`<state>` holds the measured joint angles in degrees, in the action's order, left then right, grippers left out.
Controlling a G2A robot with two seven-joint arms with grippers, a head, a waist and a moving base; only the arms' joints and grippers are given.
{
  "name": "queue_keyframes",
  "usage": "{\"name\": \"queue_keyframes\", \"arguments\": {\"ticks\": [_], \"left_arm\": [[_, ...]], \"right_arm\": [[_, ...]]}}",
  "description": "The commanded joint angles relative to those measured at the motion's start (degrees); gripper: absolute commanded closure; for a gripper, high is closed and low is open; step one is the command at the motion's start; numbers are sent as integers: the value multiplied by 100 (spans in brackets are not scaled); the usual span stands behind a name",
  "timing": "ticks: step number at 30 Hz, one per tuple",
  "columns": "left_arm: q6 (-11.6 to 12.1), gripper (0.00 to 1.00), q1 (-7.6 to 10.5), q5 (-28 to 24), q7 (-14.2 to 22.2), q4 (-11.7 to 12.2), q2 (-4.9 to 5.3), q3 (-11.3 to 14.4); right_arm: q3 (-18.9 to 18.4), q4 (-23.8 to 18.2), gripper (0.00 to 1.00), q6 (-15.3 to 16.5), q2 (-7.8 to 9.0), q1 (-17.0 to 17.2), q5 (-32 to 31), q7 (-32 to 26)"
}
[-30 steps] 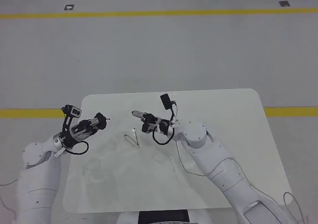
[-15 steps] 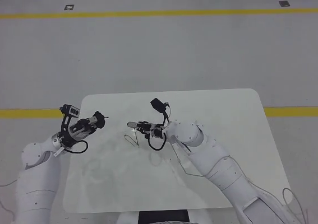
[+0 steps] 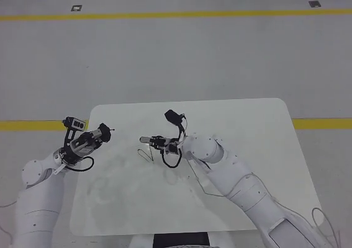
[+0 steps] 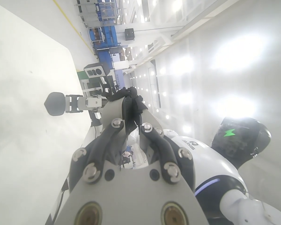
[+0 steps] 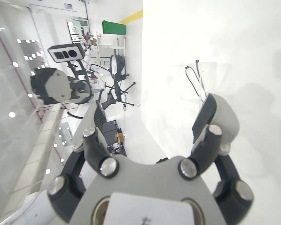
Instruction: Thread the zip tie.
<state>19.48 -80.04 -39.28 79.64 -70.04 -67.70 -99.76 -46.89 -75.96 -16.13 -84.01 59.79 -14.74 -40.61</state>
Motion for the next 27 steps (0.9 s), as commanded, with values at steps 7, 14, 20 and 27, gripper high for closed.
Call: {"name": "queue_keyframes", "arguments": {"ticks": [7, 14, 20, 27], "left_arm": [[0, 100, 0, 1, 0, 0, 0, 0], [0, 100, 0, 1, 0, 0, 0, 0], [0, 100, 0, 1, 0, 0, 0, 0], [0, 100, 0, 1, 0, 0, 0, 0]], "right_arm": [[772, 662, 0, -335, -351, -668, -996, -307], [1045, 1236, 0, -335, -801, -974, -1249, -326], [1150, 1763, 0, -335, -1169, -1097, -1735, -359], [1024, 2262, 0, -335, -1593, -1121, -2279, -411]]}}
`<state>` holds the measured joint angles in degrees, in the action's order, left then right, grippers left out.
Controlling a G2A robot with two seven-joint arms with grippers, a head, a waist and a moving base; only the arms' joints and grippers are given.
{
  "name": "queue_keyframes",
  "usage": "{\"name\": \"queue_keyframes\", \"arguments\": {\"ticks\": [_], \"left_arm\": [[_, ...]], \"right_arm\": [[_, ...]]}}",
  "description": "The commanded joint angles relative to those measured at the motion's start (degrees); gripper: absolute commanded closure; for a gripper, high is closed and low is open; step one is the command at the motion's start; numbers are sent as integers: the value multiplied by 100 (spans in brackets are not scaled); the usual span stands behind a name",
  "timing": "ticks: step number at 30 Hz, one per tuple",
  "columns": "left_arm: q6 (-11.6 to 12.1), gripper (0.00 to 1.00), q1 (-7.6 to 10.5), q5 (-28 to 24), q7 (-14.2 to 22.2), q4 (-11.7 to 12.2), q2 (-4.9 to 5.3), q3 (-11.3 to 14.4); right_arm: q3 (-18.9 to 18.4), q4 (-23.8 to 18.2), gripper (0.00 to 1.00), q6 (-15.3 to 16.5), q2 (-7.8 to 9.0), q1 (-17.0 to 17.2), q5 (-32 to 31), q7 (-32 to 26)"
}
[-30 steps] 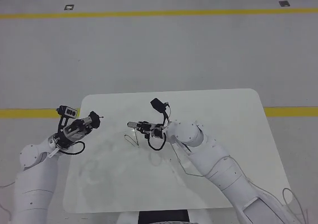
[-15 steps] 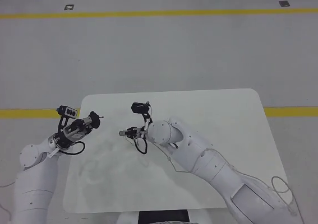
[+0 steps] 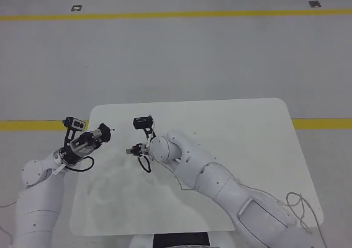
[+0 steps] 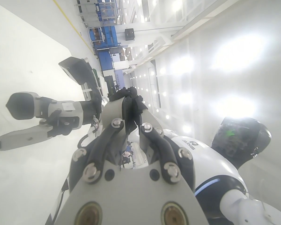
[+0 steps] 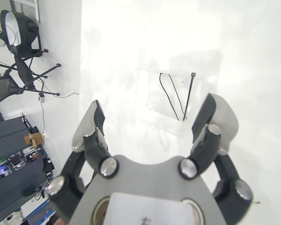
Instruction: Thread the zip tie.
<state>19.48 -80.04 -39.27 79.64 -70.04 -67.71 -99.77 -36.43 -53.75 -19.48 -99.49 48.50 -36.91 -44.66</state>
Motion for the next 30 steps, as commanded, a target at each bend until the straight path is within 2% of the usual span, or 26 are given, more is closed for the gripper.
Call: {"name": "queue_keyframes", "arguments": {"ticks": [1, 6, 17, 22, 30], "left_arm": [[0, 100, 0, 0, 0, 0, 0, 0], [0, 100, 0, 0, 0, 0, 0, 0], [0, 100, 0, 0, 0, 0, 0, 0], [0, 100, 0, 0, 0, 0, 0, 0], [0, 100, 0, 0, 0, 0, 0, 0]], "right_arm": [[-42, 89, 0, 0, -96, 11, -147, -19], [-249, 227, 0, 0, -359, 77, -688, -53], [-876, 299, 4, 0, -781, 397, -1758, -445], [-1037, 394, 9, 0, -856, 410, -2086, -524], [-1082, 546, 13, 0, -899, 365, -2326, -606]]}}
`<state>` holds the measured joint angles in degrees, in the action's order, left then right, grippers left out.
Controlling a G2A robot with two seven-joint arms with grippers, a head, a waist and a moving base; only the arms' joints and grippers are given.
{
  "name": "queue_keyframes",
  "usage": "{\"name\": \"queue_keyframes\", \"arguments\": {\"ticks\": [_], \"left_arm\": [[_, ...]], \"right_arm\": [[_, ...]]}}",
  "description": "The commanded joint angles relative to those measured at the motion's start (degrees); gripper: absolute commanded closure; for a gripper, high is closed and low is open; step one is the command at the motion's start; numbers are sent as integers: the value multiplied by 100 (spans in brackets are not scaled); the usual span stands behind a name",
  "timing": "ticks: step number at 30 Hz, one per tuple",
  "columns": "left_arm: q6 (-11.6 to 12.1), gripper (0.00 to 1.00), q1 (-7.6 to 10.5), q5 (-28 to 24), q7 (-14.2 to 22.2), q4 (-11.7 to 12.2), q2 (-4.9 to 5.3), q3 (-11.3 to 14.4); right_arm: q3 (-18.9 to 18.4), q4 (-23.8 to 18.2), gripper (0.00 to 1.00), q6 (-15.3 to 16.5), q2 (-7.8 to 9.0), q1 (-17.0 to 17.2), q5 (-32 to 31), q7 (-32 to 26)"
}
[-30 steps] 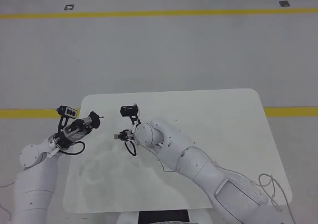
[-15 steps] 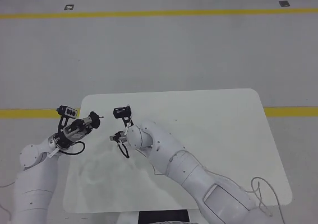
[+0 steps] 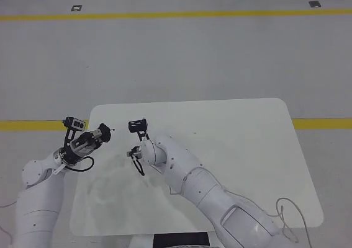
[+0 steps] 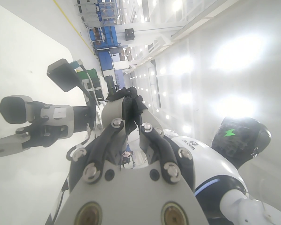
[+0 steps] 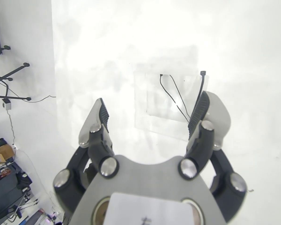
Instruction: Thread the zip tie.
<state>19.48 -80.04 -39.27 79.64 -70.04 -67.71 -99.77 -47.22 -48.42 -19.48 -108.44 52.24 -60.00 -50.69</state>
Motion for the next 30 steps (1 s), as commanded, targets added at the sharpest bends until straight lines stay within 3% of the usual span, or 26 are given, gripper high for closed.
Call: {"name": "queue_keyframes", "arguments": {"ticks": [1, 9, 13, 16, 30], "left_arm": [[0, 100, 0, 0, 0, 0, 0, 0], [0, 100, 0, 0, 0, 0, 0, 0], [0, 100, 0, 0, 0, 0, 0, 0], [0, 100, 0, 0, 0, 0, 0, 0], [0, 100, 0, 0, 0, 0, 0, 0]], "right_arm": [[-6, 26, 13, 0, -8, -15, -45, -3], [-15, 83, 25, 0, -34, -25, -391, -107], [4, 146, 40, 0, -46, -30, -380, -108], [21, 225, 45, 0, -52, -58, -322, -74], [79, 345, 56, 0, -46, -160, -396, -58]]}}
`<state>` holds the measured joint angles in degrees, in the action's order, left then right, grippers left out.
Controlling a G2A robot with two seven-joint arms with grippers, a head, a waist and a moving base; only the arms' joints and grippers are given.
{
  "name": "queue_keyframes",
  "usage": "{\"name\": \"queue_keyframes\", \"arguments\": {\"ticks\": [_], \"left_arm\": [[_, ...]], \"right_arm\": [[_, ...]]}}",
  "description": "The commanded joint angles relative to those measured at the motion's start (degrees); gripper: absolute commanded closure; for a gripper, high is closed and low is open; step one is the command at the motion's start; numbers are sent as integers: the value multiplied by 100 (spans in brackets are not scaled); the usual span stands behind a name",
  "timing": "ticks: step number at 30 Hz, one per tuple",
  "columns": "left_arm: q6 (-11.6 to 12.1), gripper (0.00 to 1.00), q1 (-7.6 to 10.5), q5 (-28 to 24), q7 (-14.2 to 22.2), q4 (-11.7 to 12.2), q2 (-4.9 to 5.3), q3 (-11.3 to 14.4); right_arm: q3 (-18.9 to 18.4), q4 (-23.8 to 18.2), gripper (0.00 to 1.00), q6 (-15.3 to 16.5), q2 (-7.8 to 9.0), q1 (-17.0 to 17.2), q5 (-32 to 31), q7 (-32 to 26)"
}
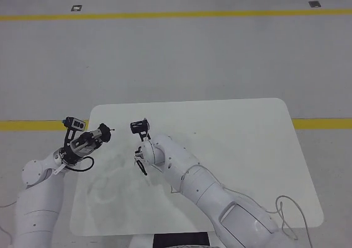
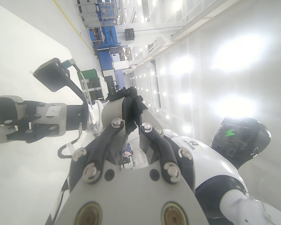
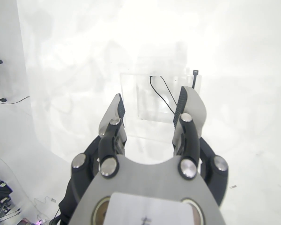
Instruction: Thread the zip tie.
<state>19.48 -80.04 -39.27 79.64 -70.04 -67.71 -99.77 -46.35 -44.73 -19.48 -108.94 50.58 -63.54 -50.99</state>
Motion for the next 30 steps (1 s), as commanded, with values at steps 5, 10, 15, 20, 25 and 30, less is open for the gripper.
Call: {"name": "queue_keyframes", "arguments": {"ticks": [5, 10, 15, 20, 25, 30], "left_arm": [[0, 100, 0, 0, 0, 0, 0, 0], [0, 100, 0, 0, 0, 0, 0, 0], [0, 100, 0, 0, 0, 0, 0, 0], [0, 100, 0, 0, 0, 0, 0, 0], [0, 100, 0, 0, 0, 0, 0, 0], [0, 100, 0, 0, 0, 0, 0, 0]], "right_arm": [[-29, -165, 65, 0, 30, 57, -266, -175], [-68, -395, 67, 0, 57, 142, -329, -198], [-108, -720, 65, 0, 113, 280, -370, -186], [-259, -783, 75, 0, 152, 358, -819, -361], [-341, -801, 86, 0, 140, 410, -1007, -441], [-296, -666, 85, 0, 120, 374, -1023, -487]]}}
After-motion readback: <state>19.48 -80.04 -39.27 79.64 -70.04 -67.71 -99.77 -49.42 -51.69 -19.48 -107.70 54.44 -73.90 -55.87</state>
